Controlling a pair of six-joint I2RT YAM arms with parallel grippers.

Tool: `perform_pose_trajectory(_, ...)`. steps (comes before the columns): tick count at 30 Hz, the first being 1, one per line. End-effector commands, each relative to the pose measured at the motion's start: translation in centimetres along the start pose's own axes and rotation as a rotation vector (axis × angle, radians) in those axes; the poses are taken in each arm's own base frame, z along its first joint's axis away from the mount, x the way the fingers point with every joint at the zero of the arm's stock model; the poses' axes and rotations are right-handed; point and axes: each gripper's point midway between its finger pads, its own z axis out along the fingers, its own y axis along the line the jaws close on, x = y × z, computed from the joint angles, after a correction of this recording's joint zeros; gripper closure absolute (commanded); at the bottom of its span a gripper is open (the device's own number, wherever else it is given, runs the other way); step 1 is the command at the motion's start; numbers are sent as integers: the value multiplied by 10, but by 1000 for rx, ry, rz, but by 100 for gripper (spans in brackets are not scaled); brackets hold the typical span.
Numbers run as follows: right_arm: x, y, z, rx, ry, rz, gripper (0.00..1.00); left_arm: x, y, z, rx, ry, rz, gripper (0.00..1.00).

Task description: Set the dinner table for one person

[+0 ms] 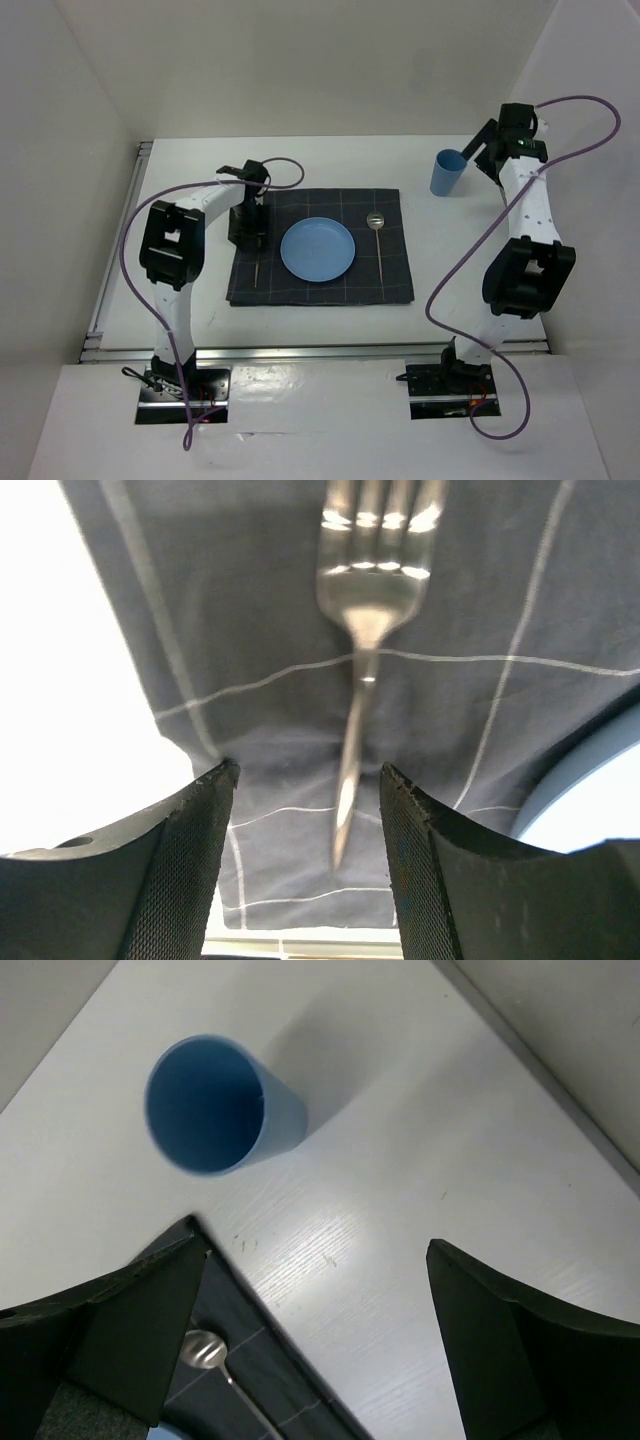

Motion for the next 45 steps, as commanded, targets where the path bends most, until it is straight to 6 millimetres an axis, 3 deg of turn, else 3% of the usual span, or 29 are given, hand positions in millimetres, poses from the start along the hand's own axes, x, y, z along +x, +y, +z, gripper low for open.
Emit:
perform_pose_trajectory(1,-23,11,17,-55,-89,5,0,-11,18,-37,14,-38,-19,33)
perform_pose_trajectory(5,-13,18,50,-64,-41,-23,3,-13,28,-49,15,-51,-12,31)
perform_pose_trajectory(6,-20,23,53,-71,-52,-21,3,-15,31,-55,16,-58,-21,31)
perform_pose_trajectory(10,-9,23,92,-57,-2,-24,6,-14,39,-59,23,-54,-19,31)
perform_pose_trajectory(13,2,23,111,-49,32,-20,12,-22,49,-68,19,-95,-43,31)
perform_pose_trajectory(15,-4,28,116,-65,3,-14,17,-28,52,-72,27,-135,-55,31)
perform_pose_trajectory(16,5,26,129,-55,21,-18,24,-29,50,-80,42,-162,-55,31)
perform_pose_trajectory(19,10,30,142,-67,40,-19,37,-31,52,-88,46,-192,-23,31)
perform_pose_trajectory(20,11,30,146,-68,39,-19,54,-29,51,-96,59,-207,-22,31)
perform_pose_trajectory(23,9,25,151,-35,19,-10,88,-29,52,-104,63,-238,-4,31)
perform_pose_trajectory(24,6,23,145,-26,14,-10,100,-30,54,-110,56,-255,-6,31)
perform_pose_trajectory(26,-1,26,130,-33,-6,-50,100,-29,59,-109,44,-259,-7,31)
perform_pose_trajectory(30,-5,57,85,-76,-61,-215,100,-35,69,-113,7,-294,-4,31)
perform_pose_trajectory(31,9,77,73,-86,-70,-279,100,-39,69,-117,9,-306,-5,31)
perform_pose_trajectory(32,7,89,58,-103,-98,-313,100,-39,71,-117,-2,-309,-7,31)
perform_pose_trajectory(34,28,110,48,-129,-77,-376,100,-41,70,-119,6,-316,5,31)
perform_pose_trajectory(39,53,145,26,-203,-59,-423,100,-40,66,-123,29,-321,18,31)
perform_pose_trajectory(40,56,154,24,-224,-72,-413,100,-40,64,-123,39,-320,20,31)
perform_pose_trajectory(42,82,172,24,-284,-30,-433,100,-40,63,-123,48,-318,22,31)
perform_pose_trajectory(45,111,182,27,-288,50,-442,100,-41,61,-121,53,-297,33,31)
